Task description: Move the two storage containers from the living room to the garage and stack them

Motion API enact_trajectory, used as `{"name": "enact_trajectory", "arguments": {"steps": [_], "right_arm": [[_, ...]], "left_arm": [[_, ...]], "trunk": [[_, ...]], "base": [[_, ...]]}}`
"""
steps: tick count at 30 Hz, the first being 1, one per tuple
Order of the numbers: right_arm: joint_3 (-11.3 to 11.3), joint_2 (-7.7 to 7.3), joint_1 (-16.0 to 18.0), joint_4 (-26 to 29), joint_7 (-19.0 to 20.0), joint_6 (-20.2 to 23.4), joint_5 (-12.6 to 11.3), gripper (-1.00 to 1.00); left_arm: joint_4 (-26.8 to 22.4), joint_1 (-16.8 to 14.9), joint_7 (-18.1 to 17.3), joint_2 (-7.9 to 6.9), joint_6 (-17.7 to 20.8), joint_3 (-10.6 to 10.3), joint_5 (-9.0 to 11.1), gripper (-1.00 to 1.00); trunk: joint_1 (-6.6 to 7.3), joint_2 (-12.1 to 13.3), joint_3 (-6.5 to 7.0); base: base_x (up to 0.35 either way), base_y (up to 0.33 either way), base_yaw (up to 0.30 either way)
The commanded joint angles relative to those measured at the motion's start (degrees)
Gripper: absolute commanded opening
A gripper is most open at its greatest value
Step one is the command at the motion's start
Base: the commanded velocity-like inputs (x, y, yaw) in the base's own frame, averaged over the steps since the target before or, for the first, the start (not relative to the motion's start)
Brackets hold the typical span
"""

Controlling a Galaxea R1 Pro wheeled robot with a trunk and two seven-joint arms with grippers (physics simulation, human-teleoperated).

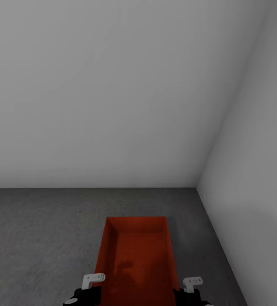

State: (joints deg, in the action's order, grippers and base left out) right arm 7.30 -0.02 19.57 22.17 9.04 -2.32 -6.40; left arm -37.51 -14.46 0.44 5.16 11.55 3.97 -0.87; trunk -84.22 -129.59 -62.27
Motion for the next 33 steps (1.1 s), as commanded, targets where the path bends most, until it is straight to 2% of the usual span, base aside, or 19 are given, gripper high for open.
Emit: {"name": "enact_trajectory", "arguments": {"steps": [1, 9, 19, 33], "right_arm": [[1.0, 0.02, 0.0, -0.2, 1.2, -0.2, -0.7, -1.00], [0.9, 0.02, 0.0, -0.2, 1.2, -0.2, -0.7, -1.00], [0.9, 0.02, -0.1, -0.2, 1.2, -0.2, -0.7, -1.00], [0.9, 0.02, -0.1, -0.2, 1.7, -0.2, -0.6, -1.00]], "left_arm": [[-4.2, 0.0, 0.4, 0.12, -3.0, 0.9, -1.1, -1.00], [-4.2, 0.0, 0.4, 0.12, -3.0, 0.9, -1.1, -1.00], [-4.2, 0.0, 0.4, 0.12, -3.0, 0.9, -1.2, -1.00], [-4.2, 0.0, 0.4, 0.12, -3.0, 0.9, -1.1, -1.00]], "trunk": [[0.01, 0.0, -0.14], [0.01, 0.0, -0.55], [-2.18, -4.0, -2.36], [-2.18, -4.0, -2.36]], "base": [[0.000, 0.000, 0.000], [0.000, 0.000, 0.000], [0.000, 0.000, 0.000], [0.000, 0.000, 0.000]]}}
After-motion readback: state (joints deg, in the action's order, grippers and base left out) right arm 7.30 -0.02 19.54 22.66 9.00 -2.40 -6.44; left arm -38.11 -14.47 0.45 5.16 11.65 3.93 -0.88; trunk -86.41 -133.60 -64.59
